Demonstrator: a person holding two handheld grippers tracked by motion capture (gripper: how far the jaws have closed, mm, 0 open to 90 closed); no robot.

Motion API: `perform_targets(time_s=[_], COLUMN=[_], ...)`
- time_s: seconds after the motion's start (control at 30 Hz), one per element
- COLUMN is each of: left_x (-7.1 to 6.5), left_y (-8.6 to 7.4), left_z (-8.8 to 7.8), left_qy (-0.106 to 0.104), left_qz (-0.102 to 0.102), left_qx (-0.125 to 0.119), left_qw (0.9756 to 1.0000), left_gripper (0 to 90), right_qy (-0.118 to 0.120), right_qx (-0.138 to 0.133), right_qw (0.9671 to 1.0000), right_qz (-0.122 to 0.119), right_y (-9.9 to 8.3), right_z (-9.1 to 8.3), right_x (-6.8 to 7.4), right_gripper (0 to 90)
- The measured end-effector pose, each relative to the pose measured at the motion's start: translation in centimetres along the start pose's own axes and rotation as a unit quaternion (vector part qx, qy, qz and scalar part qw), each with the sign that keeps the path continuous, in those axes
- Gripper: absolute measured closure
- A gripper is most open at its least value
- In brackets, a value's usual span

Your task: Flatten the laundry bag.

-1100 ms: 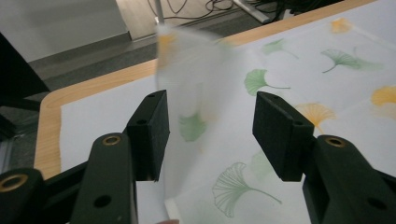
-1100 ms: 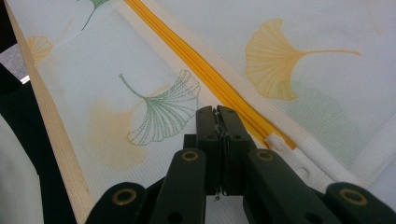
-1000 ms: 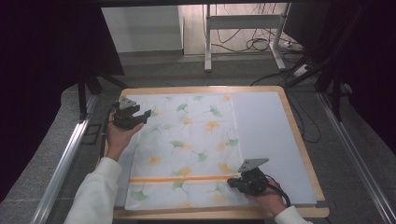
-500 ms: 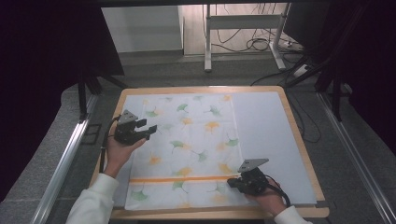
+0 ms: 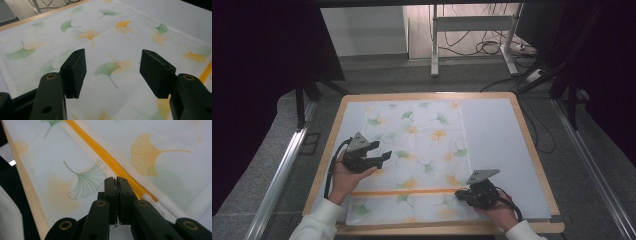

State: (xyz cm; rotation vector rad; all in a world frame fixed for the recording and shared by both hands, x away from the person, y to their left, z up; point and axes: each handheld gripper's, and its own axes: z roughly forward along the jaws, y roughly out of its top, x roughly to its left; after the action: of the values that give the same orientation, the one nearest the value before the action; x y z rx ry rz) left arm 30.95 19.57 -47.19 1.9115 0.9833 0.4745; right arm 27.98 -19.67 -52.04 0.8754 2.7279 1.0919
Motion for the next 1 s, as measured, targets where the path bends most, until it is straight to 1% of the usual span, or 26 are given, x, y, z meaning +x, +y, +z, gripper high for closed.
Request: perform_targets(time_s=[0.07, 0.1, 0.13, 0.17, 0.2, 0.23, 0.27, 0.3, 0.33, 0.47, 0.5, 0.53, 0.57, 0.6, 0.63, 0.67, 0.7, 0.73, 0.77, 0.8, 0.83, 0.87, 0.9, 0.93, 0.97, 1.0], left_x=[-0.5, -0.6, -1.0, -1.0, -1.2, -1.3, -1.6, -1.6, -2.0, -2.7, -3.0, -3.4, -3.6, -4.3, -4.3, -4.6, -5.0, -5.7, -5.7, -6.3, -6.3, -6.9, -6.9, -7.4, -7.4, -7.8], left_y=[-0.4, -0.5, -0.7, -0.7, -0.8, -0.8, -1.0, -1.0, -1.2, -1.3, -1.3, -1.2, -1.2, -1.1, -1.1, -1.0, -1.0, -0.9, -0.9, -0.8, -0.8, -0.8, -0.8, -0.7, -0.7, -0.6], left_z=[-0.1, -0.1, -0.1, -0.1, -0.1, 0.0, 0.1, 0.1, 0.3, 0.5, 0.4, 0.4, 0.5, 0.5, 0.5, 0.6, 0.7, 1.0, 1.0, 1.2, 1.2, 1.5, 1.5, 1.8, 1.8, 2.0], left_qy=[-0.013, -0.015, -0.020, -0.020, -0.019, -0.018, -0.022, -0.022, -0.022, -0.030, -0.034, -0.040, -0.043, -0.048, -0.048, -0.052, -0.056, -0.062, -0.062, -0.069, -0.069, -0.072, -0.072, -0.076, -0.076, -0.079], left_qz=[-0.008, -0.009, -0.010, -0.010, -0.008, -0.008, -0.009, -0.009, -0.005, -0.001, -0.001, 0.000, 0.002, 0.008, 0.008, 0.010, 0.013, 0.020, 0.020, 0.024, 0.024, 0.029, 0.029, 0.032, 0.032, 0.033], left_qx=[-0.004, -0.005, -0.011, -0.011, -0.012, -0.013, -0.014, -0.014, -0.009, -0.002, 0.000, 0.001, 0.002, 0.006, 0.006, 0.007, 0.010, 0.014, 0.014, 0.018, 0.018, 0.020, 0.020, 0.025, 0.025, 0.026], left_qw=[0.9999, 0.9998, 0.9997, 0.9997, 0.9997, 0.9997, 0.9996, 0.9996, 0.9997, 0.9996, 0.9994, 0.9992, 0.9991, 0.9988, 0.9988, 0.9985, 0.9983, 0.9978, 0.9978, 0.9972, 0.9972, 0.9967, 0.9967, 0.9963, 0.9963, 0.9960], left_gripper=[36.4, 35.6, 35.5, 35.3, 35.3, 34.8, 34.3, 34.2, 34.0, 33.9, 33.9, 34.3, 34.6, 34.9, 35.0, 35.1, 35.1, 35.2, 35.3, 35.3, 35.3, 35.4, 35.5, 35.5, 35.6, 35.6], right_qy=[0.001, -0.002, -0.005, -0.005, -0.007, -0.015, -0.019, -0.024, -0.029, -0.051, -0.051, -0.056, -0.061, -0.071, -0.077, -0.077, -0.083, -0.091, -0.091, -0.094, -0.094, -0.094, -0.094, -0.094, -0.094, -0.094], right_qx=[-0.010, -0.023, -0.029, -0.029, -0.035, -0.047, -0.050, -0.054, -0.057, -0.063, -0.063, -0.064, -0.065, -0.065, -0.064, -0.064, -0.066, -0.069, -0.069, -0.075, -0.076, -0.077, -0.077, -0.075, -0.075, -0.076], right_qw=[0.9999, 0.9997, 0.9996, 0.9996, 0.9993, 0.9987, 0.9984, 0.9981, 0.9977, 0.9963, 0.9963, 0.9959, 0.9954, 0.9947, 0.9941, 0.9941, 0.9934, 0.9918, 0.9918, 0.9906, 0.9905, 0.9903, 0.9903, 0.9905, 0.9905, 0.9906], right_qz=[0.004, 0.004, 0.007, 0.007, 0.008, 0.013, 0.016, 0.019, 0.022, 0.028, 0.028, 0.030, 0.033, 0.036, 0.040, 0.040, 0.045, 0.056, 0.056, 0.066, 0.066, 0.068, 0.068, 0.066, 0.066, 0.064], right_y=[0.1, 0.3, 0.5, 0.5, 0.6, 0.8, 0.9, 0.9, 1.0, 1.0, 1.0, 1.0, 0.9, 0.7, 0.6, 0.6, 0.5, 0.1, 0.1, -0.2, -0.3, -0.4, -0.4, -0.5, -0.5, -0.5], right_z=[-0.3, -0.7, -0.9, -0.9, -1.1, -1.5, -1.7, -1.8, -1.9, -2.3, -2.3, -2.4, -2.5, -2.7, -2.8, -2.8, -2.9, -3.1, -3.1, -3.4, -3.5, -3.5, -3.5, -3.6, -3.6, -3.6], right_x=[-0.1, -0.2, -0.3, -0.3, -0.4, -0.8, -1.0, -1.2, -1.4, -2.2, -2.2, -2.5, -2.8, -3.4, -3.8, -3.8, -4.2, -4.9, -4.9, -5.4, -5.5, -5.6, -5.6, -5.5, -5.5, -5.5], right_gripper=[86.6, 86.6, 86.7, 86.7, 86.7, 87.0, 87.1, 87.2, 87.2, 87.5, 87.5, 87.7, 87.9, 88.1, 88.3, 88.3, 88.6, 88.9, 88.9, 89.1, 89.1, 89.1, 89.1, 89.1, 89.1, 89.1])
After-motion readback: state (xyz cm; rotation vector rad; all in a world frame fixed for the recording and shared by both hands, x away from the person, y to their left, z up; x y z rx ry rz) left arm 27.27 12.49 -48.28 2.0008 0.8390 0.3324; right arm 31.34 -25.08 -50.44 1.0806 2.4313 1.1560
